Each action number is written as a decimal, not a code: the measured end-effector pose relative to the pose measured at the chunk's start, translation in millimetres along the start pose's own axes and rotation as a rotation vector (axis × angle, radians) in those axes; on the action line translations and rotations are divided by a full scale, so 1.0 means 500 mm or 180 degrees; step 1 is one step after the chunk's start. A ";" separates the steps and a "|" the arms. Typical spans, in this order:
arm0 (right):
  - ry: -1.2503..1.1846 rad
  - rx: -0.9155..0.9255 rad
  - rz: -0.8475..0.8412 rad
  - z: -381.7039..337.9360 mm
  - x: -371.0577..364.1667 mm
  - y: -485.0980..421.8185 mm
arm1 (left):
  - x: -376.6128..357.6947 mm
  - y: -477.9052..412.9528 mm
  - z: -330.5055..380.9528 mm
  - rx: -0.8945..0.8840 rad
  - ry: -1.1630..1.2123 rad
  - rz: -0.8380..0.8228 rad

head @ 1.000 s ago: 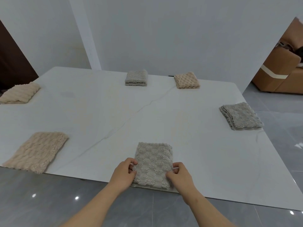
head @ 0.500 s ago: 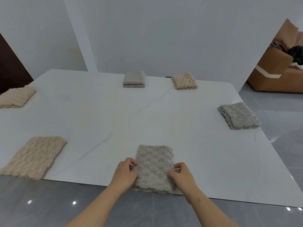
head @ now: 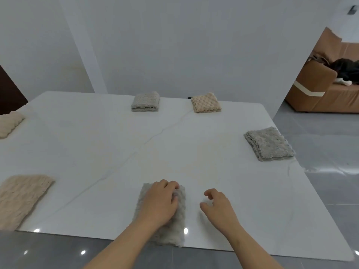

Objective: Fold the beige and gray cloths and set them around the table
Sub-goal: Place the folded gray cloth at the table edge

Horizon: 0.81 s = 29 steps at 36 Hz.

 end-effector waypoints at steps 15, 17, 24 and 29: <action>0.1077 0.0895 -0.0856 0.188 0.245 -0.130 | -0.179 -0.053 0.292 0.0965 -0.0120 0.0074; 0.1183 0.1036 -0.0987 0.202 0.264 -0.135 | -0.197 -0.039 0.319 0.1175 -0.0060 0.0137; 0.1418 0.1427 -0.1335 0.234 0.299 -0.107 | -0.247 0.020 0.395 0.1696 0.0043 0.0213; 0.1443 0.1634 -0.1503 0.257 0.326 -0.081 | -0.257 0.044 0.433 0.1929 0.0086 0.0371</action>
Point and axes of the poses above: each hand's wrist, its own y-axis away from the middle knuckle, its own x-axis out of the back of the hand, z = x × y, the point moved 3 cm from there along -y, towards the middle knuckle, and after that the axes turned 4 degrees about -y, right-handed, at the moved point
